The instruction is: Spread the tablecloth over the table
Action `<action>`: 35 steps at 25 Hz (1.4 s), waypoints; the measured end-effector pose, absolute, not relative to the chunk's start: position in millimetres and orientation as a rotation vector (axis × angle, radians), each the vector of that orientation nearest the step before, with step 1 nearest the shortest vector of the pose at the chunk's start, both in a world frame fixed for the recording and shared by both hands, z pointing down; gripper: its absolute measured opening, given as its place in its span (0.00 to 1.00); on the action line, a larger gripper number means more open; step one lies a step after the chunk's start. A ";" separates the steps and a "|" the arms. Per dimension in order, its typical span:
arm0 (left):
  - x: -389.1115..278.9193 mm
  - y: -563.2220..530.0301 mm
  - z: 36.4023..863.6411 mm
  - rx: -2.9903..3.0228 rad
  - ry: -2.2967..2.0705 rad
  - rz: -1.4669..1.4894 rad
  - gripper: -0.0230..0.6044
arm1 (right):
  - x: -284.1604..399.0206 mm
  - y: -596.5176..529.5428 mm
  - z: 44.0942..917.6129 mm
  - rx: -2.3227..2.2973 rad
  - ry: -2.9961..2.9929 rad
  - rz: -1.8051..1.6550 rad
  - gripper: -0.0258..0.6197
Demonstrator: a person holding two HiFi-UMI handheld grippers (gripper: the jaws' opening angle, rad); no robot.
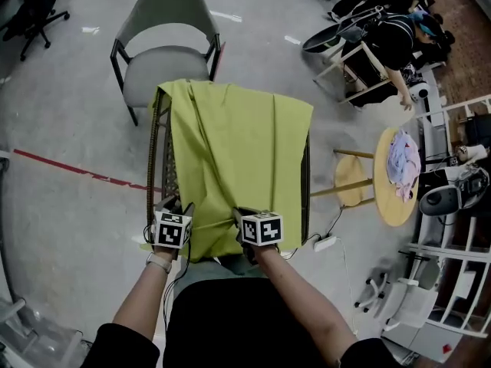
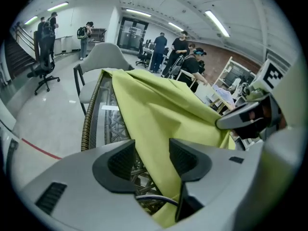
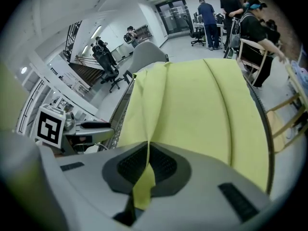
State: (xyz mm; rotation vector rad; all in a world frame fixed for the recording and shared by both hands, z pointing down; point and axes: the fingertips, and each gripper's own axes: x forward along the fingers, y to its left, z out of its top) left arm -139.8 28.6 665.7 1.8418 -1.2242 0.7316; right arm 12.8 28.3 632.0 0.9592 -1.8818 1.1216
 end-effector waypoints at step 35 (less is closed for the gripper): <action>-185.2 36.2 710.9 1.672 -1.374 0.875 0.07 | 16.0 35.9 641.3 0.947 -1.868 1.169 0.07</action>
